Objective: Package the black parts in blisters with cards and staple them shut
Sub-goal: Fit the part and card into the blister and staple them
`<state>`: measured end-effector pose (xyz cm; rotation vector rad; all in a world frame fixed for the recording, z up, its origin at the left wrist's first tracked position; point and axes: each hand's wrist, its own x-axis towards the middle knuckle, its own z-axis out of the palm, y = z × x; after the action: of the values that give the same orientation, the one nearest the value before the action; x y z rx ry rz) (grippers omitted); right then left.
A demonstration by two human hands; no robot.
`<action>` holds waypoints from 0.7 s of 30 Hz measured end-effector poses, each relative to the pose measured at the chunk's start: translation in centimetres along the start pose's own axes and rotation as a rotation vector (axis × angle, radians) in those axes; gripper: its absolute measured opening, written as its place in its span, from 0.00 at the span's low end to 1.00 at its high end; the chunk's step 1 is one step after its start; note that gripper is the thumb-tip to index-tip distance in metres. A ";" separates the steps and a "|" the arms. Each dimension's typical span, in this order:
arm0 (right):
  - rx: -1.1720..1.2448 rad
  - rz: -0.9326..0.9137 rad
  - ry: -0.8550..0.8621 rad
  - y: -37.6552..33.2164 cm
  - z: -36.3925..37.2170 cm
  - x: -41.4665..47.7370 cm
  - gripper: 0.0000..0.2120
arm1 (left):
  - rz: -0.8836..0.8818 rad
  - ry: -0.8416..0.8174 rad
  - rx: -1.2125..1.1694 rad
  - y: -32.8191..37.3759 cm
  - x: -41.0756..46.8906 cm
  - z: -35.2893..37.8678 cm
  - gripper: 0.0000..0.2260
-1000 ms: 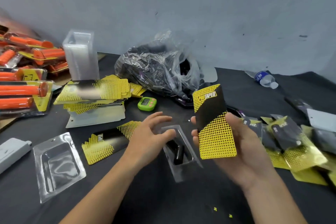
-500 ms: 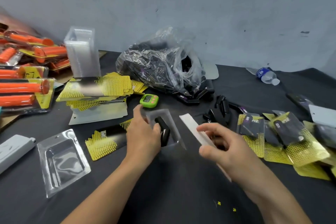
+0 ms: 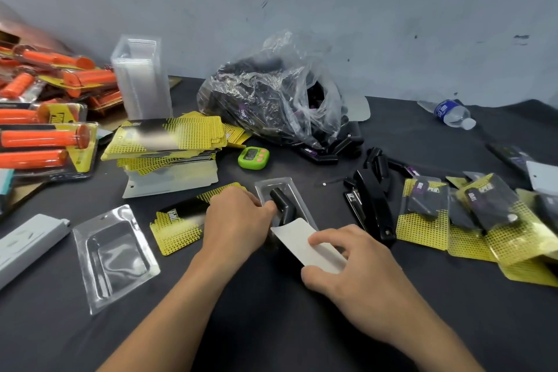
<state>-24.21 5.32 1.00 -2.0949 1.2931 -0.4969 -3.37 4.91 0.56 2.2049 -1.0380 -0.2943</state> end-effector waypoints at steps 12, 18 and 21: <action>0.149 0.005 0.183 0.0 0.5 0.4 0.30 | -0.030 -0.100 -0.189 0.1 0.1 -0.3 0.10; 0.166 0.058 0.189 0.3 0.9 1.0 0.23 | -0.123 -0.424 -0.318 -0.2 0.2 -1.4 0.15; 0.176 0.077 0.237 0.8 0.7 1.3 0.22 | -0.033 -0.677 -0.131 -0.7 -0.1 -2.2 0.14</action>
<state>-23.77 4.12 -0.05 -1.8766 1.4013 -0.8138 -2.07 6.35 1.75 2.0374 -1.2760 -1.1456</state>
